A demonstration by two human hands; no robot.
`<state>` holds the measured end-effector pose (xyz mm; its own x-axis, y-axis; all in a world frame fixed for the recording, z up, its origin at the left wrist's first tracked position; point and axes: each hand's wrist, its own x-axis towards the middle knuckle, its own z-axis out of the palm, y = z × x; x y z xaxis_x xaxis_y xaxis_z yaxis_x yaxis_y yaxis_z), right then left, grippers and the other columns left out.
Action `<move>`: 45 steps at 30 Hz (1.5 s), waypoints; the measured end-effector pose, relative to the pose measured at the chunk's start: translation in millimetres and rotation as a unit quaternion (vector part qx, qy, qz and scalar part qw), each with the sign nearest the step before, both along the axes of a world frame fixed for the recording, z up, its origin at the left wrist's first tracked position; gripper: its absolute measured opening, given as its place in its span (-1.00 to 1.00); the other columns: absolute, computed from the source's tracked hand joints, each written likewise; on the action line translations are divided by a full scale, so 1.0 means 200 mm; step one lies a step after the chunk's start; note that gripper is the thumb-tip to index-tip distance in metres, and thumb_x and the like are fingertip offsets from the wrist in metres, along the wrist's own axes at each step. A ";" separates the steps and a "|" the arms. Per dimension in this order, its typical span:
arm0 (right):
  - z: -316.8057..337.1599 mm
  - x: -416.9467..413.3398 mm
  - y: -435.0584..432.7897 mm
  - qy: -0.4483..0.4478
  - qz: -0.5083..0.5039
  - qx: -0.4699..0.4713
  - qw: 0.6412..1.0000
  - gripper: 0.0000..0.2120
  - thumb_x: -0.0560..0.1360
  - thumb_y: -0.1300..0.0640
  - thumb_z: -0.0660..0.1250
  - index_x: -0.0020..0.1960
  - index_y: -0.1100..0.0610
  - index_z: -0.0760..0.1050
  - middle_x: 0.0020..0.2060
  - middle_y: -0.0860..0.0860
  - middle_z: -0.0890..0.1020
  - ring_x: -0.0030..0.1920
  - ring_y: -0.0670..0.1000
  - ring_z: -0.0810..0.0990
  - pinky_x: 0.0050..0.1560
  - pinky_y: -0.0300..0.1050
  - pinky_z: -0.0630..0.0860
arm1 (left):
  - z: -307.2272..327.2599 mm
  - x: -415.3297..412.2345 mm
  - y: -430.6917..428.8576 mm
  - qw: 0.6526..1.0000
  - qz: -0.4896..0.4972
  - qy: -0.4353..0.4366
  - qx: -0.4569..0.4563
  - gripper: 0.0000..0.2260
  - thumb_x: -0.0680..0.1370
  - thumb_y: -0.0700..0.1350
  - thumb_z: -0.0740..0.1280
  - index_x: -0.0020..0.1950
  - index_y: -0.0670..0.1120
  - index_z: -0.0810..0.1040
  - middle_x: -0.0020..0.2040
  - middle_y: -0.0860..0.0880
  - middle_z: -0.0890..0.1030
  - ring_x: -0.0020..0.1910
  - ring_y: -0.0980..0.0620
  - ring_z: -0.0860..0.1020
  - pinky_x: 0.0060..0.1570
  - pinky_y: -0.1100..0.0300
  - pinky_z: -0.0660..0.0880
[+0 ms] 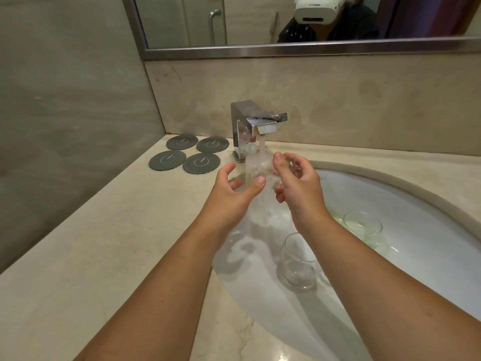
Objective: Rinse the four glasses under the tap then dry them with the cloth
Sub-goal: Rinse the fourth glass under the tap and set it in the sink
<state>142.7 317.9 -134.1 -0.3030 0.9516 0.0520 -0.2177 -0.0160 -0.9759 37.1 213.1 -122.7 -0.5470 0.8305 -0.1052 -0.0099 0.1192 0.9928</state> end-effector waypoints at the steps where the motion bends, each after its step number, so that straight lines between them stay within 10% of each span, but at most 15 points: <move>1: 0.00 0.00 0.00 0.001 -0.001 0.000 1.000 -0.61 0.56 -0.16 0.48 0.28 0.02 0.56 0.19 0.02 0.67 -0.21 -0.03 0.60 -0.37 -0.21 0.48 | 0.02 0.00 0.00 1.000 0.002 0.000 -0.011 -0.03 0.39 0.24 0.61 0.68 0.13 0.19 0.45 0.00 0.55 0.42 0.02 0.55 0.50 -0.08 0.45; 4: 0.00 0.01 0.01 0.002 -0.005 -0.002 1.000 -0.60 0.57 -0.14 0.48 0.31 0.02 0.54 0.21 0.03 0.66 -0.17 -0.03 0.60 -0.38 -0.24 0.49 | 0.10 -0.02 0.05 0.999 -0.005 -0.030 -0.041 -0.24 0.59 0.06 0.53 0.69 0.04 0.20 0.16 0.10 0.55 0.32 -0.08 0.57 0.44 -0.01 0.49; 10: 0.00 0.02 0.03 0.008 0.008 -0.014 1.000 -0.64 0.58 -0.09 0.48 0.32 0.00 0.56 0.17 -0.01 0.67 -0.32 -0.07 0.55 -0.34 -0.15 0.46 | 0.15 -0.01 0.13 0.991 -0.032 -0.116 -0.064 -0.57 0.60 0.32 0.39 0.21 0.00 0.71 0.15 -0.05 0.75 0.02 -0.06 0.72 -0.09 0.20 0.66; 15: -0.02 0.00 0.05 0.008 0.006 -0.018 1.000 -0.67 0.60 -0.14 0.45 0.27 0.02 0.59 0.09 0.04 0.68 -0.24 0.00 0.57 -0.40 -0.13 0.43 | 0.09 -0.01 0.16 0.990 -0.014 -0.135 0.023 -0.72 0.67 0.06 0.41 0.24 -0.10 0.71 0.02 -0.07 0.77 -0.14 0.05 0.68 0.02 0.18 0.66; 20: -0.02 0.00 0.07 0.008 0.039 -0.106 0.994 -0.44 0.60 -0.33 0.34 0.21 0.18 0.64 -0.16 0.09 0.65 -0.41 0.02 0.51 -0.48 -0.14 0.34 | 0.06 -0.02 0.14 0.994 -0.020 -0.102 0.042 -0.58 0.60 -0.08 0.52 0.44 -0.07 0.56 0.26 -0.04 0.70 0.11 -0.05 0.73 0.10 0.08 0.68; 25: -0.02 -0.01 0.06 0.037 0.033 -0.095 0.994 -0.63 0.63 -0.13 0.40 0.15 0.18 0.64 -0.18 0.09 0.64 -0.42 0.02 0.47 -0.46 -0.14 0.33 | 0.06 -0.03 0.13 0.993 -0.057 -0.085 0.064 -0.46 0.52 -0.12 0.56 0.48 0.00 0.51 0.27 0.00 0.70 0.15 0.06 0.70 0.22 0.06 0.62; 32: 0.00 0.00 0.04 0.043 0.007 -0.042 0.998 -0.84 0.61 0.00 0.45 0.16 0.01 0.64 -0.06 0.01 0.68 -0.33 -0.01 0.51 -0.39 -0.14 0.40 | 0.04 -0.04 0.13 0.996 -0.048 -0.050 0.050 -0.25 0.40 0.25 0.58 0.50 -0.01 0.50 0.29 -0.06 0.70 0.26 -0.08 0.69 0.07 0.15 0.61; 40: 0.01 0.00 0.04 0.045 -0.009 -0.038 0.998 -0.80 0.62 0.06 0.42 0.23 0.02 0.62 -0.04 -0.02 0.69 -0.18 0.00 0.59 -0.34 -0.11 0.44 | 0.02 -0.06 0.12 0.994 -0.070 -0.020 0.084 -0.45 0.48 -0.01 0.62 0.44 0.03 0.54 0.31 -0.03 0.69 0.28 0.04 0.69 0.25 0.04 0.63; 45: -0.01 -0.01 0.06 0.028 0.057 -0.109 0.992 -0.55 0.62 -0.26 0.33 0.25 0.09 0.65 -0.08 0.02 0.68 -0.31 -0.01 0.56 -0.42 -0.11 0.39 | 0.03 -0.07 0.12 0.992 -0.053 0.042 0.105 -0.28 0.39 0.07 0.60 0.52 0.07 0.47 0.40 0.11 0.59 0.36 0.08 0.63 0.42 -0.03 0.55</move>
